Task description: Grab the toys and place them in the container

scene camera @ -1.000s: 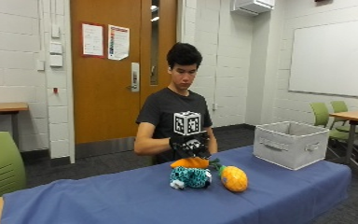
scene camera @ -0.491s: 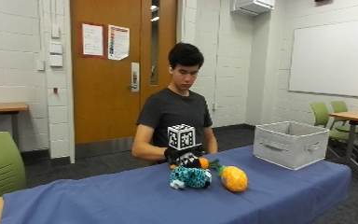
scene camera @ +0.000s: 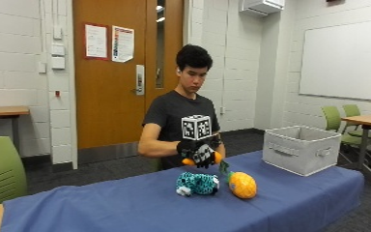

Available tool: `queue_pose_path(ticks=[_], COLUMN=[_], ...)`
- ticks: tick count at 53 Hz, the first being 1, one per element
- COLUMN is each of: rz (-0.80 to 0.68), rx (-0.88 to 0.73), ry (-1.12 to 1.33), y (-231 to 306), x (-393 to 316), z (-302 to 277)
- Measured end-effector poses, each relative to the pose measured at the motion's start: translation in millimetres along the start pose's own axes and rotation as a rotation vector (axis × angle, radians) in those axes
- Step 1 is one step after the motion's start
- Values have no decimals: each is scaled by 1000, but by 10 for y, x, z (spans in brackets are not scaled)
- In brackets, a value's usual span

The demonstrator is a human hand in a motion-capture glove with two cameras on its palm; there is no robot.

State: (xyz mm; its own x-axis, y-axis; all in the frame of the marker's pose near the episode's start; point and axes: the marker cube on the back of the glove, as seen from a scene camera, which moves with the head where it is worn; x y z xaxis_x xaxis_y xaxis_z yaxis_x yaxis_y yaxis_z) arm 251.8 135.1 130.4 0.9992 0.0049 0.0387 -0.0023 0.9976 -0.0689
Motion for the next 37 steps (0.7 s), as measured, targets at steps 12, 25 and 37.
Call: queue_pose_path(ticks=[12, 25, 37], rz=[-23, -90, -287], rx=[55, 166, 235], ry=[-2, 12, -19], y=[-535, -1122, -1540], x=[-207, -761, -1880], z=[-775, -1757, -2200])
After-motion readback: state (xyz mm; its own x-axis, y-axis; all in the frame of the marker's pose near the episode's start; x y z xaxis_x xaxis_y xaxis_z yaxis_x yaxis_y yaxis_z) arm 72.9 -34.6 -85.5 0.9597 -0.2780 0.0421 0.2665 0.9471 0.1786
